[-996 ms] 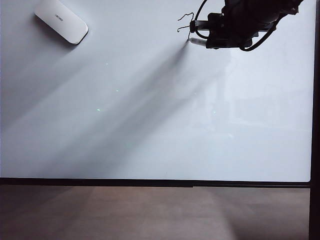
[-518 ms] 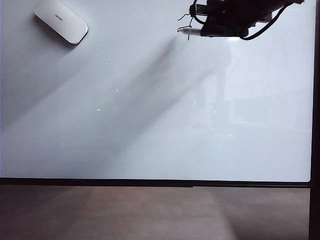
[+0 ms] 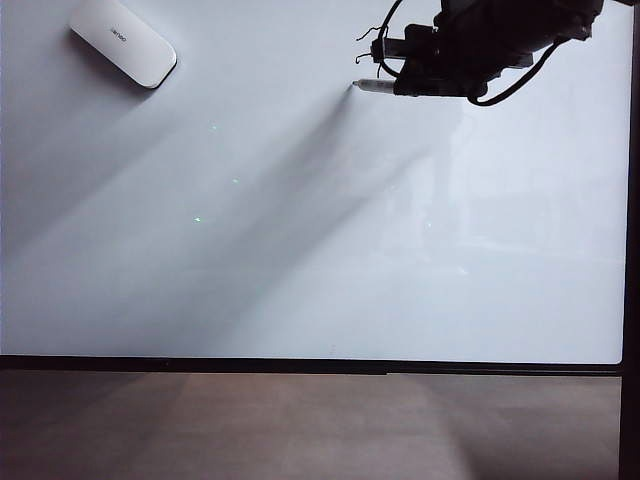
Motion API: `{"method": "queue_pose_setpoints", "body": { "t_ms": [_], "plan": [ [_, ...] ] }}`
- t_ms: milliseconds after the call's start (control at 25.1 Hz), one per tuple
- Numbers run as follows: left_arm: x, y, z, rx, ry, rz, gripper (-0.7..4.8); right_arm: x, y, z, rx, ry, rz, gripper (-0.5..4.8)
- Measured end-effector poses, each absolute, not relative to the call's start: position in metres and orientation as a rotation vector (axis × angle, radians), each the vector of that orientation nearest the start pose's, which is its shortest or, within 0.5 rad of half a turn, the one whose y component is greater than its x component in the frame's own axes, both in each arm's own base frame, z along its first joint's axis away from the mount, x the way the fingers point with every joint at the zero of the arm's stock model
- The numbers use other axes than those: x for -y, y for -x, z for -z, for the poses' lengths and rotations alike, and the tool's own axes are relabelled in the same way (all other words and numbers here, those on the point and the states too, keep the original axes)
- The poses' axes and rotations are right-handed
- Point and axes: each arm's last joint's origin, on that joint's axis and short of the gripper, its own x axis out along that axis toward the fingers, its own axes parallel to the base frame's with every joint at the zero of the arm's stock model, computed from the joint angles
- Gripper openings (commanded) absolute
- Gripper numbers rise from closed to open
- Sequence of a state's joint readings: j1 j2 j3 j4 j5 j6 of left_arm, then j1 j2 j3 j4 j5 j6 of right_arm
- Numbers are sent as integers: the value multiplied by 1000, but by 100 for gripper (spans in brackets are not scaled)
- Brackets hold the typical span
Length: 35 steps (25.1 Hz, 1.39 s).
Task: Reach to the right to find the marker pen, pick it up, and write the number 3 on the whiteboard.
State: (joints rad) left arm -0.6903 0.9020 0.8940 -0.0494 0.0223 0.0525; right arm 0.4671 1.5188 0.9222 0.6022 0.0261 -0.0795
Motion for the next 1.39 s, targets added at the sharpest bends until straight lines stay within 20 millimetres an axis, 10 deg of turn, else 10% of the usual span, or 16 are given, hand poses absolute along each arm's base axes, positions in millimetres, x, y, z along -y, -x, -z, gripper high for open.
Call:
{"method": "queue_pose_setpoints", "body": {
  "t_ms": [1196, 1395],
  "plan": [
    [127, -153, -363, -37, -69, 714, -5, -146, -299, -287, 8, 76, -308, 40],
    [127, -153, -363, -37, -70, 714, -5, -131, -261, -334, 96, 9, -324, 40]
  ]
}}
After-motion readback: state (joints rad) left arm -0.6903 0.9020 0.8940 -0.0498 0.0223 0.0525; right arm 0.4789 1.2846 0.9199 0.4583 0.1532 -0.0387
